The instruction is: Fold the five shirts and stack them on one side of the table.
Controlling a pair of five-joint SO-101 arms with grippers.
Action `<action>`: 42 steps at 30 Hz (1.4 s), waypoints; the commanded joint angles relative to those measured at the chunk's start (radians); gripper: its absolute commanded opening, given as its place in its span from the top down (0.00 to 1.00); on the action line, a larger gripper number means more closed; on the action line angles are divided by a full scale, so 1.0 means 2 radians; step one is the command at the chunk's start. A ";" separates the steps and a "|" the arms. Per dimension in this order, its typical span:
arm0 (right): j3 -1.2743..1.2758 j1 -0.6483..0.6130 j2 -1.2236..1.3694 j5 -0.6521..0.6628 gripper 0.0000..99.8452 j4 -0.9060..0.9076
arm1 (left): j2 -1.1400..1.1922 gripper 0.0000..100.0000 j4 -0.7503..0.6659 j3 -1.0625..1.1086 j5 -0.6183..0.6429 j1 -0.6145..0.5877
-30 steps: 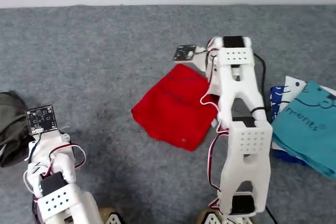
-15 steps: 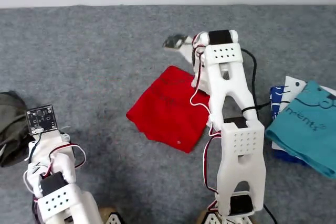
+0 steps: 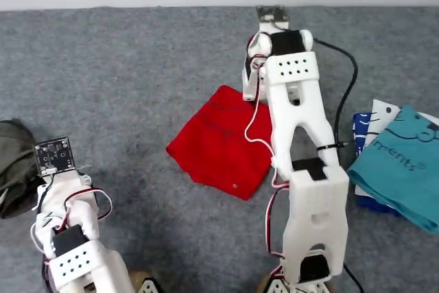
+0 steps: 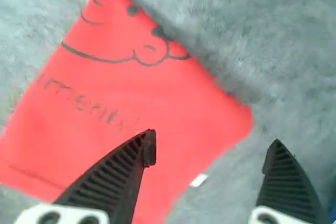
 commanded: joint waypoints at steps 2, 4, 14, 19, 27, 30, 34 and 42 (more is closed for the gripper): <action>0.082 -0.016 -0.087 -0.074 0.65 0.022 | -0.001 0.98 -0.010 -0.003 -0.004 0.004; 0.130 -0.026 -0.108 -0.102 0.59 0.021 | -0.001 0.98 -0.010 -0.003 -0.004 0.004; 0.209 -0.102 -0.059 -0.209 0.55 -0.026 | -0.001 0.98 -0.010 -0.003 -0.004 0.004; 0.209 -0.104 -0.003 -0.217 0.55 -0.066 | -0.001 0.98 -0.010 -0.003 -0.004 0.004; 0.209 -0.101 0.073 -0.223 0.55 -0.107 | -0.001 0.98 -0.010 -0.002 -0.004 0.004; 0.209 -0.101 0.095 -0.224 0.55 -0.119 | -0.001 0.98 -0.010 -0.002 -0.004 0.004; 0.208 -0.100 0.112 -0.224 0.57 -0.123 | -0.001 0.98 -0.010 -0.002 -0.004 0.004; 0.194 -0.083 0.117 -0.221 0.87 -0.118 | -0.001 0.98 -0.010 -0.002 -0.004 0.004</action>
